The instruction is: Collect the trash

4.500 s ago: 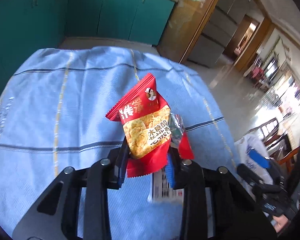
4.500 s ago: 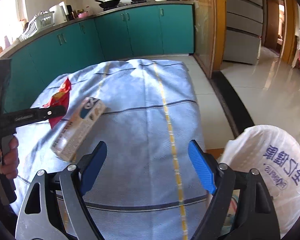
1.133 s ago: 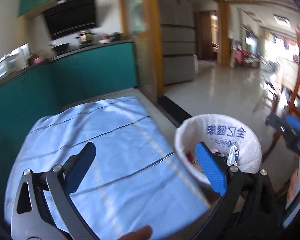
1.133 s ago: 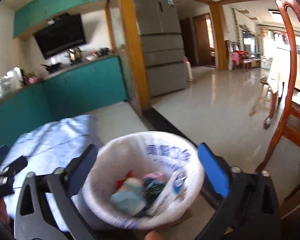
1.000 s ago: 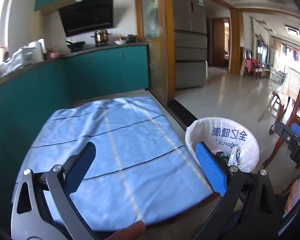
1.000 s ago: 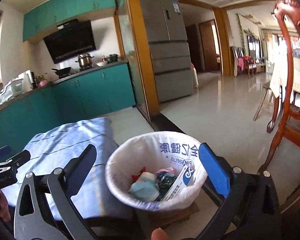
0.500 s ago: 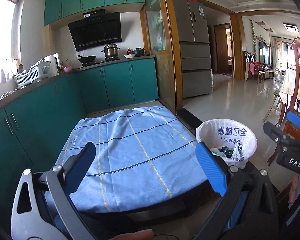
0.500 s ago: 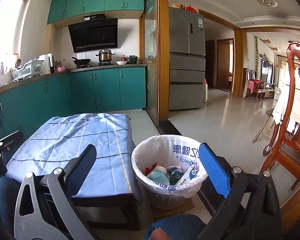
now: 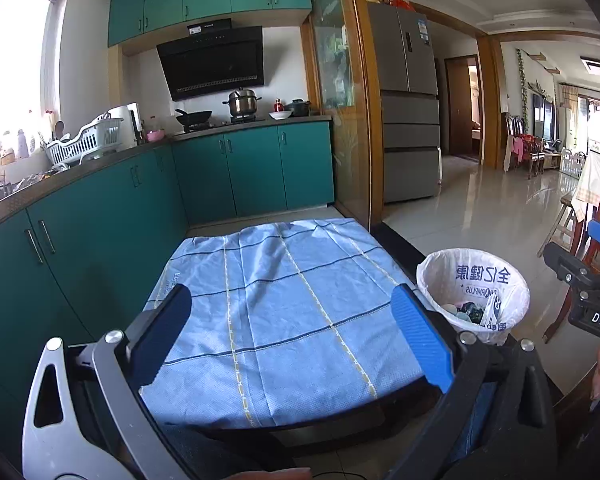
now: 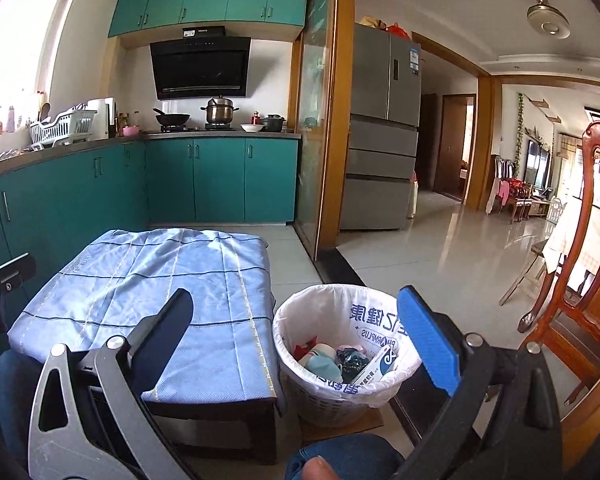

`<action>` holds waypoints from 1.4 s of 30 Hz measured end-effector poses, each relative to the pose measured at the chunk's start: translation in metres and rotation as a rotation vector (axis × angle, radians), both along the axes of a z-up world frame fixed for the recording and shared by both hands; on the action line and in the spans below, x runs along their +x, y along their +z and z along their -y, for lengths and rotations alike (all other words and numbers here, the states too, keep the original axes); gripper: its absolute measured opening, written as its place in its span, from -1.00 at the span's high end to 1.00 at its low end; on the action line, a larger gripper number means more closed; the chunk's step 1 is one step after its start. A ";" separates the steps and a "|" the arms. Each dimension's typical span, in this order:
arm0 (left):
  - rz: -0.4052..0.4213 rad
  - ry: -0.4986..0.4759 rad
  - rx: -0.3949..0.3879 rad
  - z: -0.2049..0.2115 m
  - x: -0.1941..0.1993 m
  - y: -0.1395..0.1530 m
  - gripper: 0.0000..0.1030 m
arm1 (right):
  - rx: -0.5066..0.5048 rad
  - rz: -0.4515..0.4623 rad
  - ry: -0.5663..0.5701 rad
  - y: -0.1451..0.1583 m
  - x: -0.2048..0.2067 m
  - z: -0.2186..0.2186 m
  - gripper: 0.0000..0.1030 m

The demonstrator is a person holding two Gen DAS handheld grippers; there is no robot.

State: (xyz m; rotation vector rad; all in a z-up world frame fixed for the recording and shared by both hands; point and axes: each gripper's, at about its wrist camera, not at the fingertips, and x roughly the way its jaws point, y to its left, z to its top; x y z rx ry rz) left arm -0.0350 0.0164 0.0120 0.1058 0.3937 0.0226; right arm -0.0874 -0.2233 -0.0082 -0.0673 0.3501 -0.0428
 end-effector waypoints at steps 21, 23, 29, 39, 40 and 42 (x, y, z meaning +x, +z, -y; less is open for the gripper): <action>0.017 -0.012 0.003 0.003 -0.010 0.004 -0.93 | 0.003 0.007 -0.008 0.001 -0.005 0.005 -0.93; 0.017 -0.011 0.002 0.004 -0.011 0.004 -0.93 | 0.003 0.007 -0.009 0.001 -0.005 0.006 -0.93; 0.016 -0.012 0.002 0.003 -0.010 0.004 -0.93 | 0.003 0.002 -0.011 0.000 -0.005 0.007 -0.93; 0.025 -0.013 0.005 0.008 -0.013 0.007 -0.93 | 0.007 0.005 -0.020 0.001 -0.009 0.014 -0.93; 0.027 -0.014 0.006 0.009 -0.013 0.007 -0.93 | 0.008 0.006 -0.021 0.001 -0.010 0.015 -0.93; 0.030 -0.017 0.006 0.010 -0.015 0.008 -0.93 | 0.009 0.007 -0.021 0.001 -0.011 0.015 -0.93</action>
